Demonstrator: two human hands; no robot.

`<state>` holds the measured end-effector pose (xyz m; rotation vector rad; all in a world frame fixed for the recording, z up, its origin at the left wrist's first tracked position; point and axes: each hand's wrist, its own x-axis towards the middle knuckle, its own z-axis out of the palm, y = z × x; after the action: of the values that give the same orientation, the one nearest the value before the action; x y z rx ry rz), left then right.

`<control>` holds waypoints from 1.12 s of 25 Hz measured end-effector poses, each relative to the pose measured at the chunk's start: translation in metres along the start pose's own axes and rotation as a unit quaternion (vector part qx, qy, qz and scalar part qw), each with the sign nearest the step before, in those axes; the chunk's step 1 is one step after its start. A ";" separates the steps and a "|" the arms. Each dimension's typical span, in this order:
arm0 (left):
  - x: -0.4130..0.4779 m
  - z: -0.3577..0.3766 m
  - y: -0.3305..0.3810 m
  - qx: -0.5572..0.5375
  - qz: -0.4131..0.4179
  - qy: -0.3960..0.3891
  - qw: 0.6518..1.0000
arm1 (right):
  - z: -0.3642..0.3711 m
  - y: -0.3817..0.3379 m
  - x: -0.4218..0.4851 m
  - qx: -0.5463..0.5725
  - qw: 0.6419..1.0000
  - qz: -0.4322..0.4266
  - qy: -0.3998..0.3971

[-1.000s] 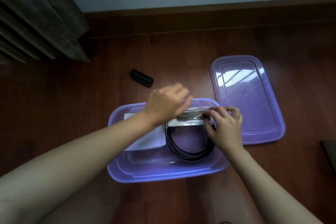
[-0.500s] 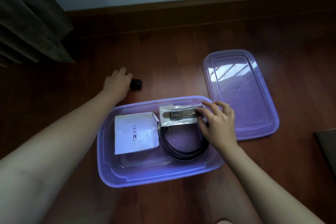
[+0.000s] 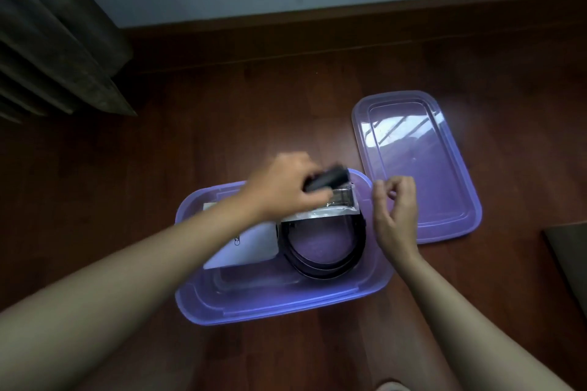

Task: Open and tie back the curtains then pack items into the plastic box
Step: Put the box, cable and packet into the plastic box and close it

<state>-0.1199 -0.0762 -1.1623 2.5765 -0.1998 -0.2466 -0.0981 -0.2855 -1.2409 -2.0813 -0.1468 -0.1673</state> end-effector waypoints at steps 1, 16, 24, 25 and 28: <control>-0.007 0.010 0.015 0.065 0.022 -0.066 0.995 | -0.003 0.003 0.001 0.021 0.996 0.061 0.057; -0.037 0.080 0.009 0.184 0.159 -0.060 0.968 | -0.022 0.052 0.011 -0.033 0.739 0.627 0.243; -0.029 0.054 0.001 0.047 0.192 0.167 0.966 | -0.037 0.030 0.037 0.269 0.736 0.446 0.432; -0.025 0.044 -0.004 -0.010 0.144 0.188 0.972 | -0.043 0.027 0.043 0.318 0.733 0.416 0.434; -0.008 0.011 -0.019 -0.234 -0.097 0.219 0.942 | -0.057 0.016 0.050 0.429 0.753 0.348 0.358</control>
<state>-0.1278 -0.0640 -1.1808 2.1058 0.2517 0.1943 -0.0491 -0.3409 -1.2173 -0.9257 0.8672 -0.3448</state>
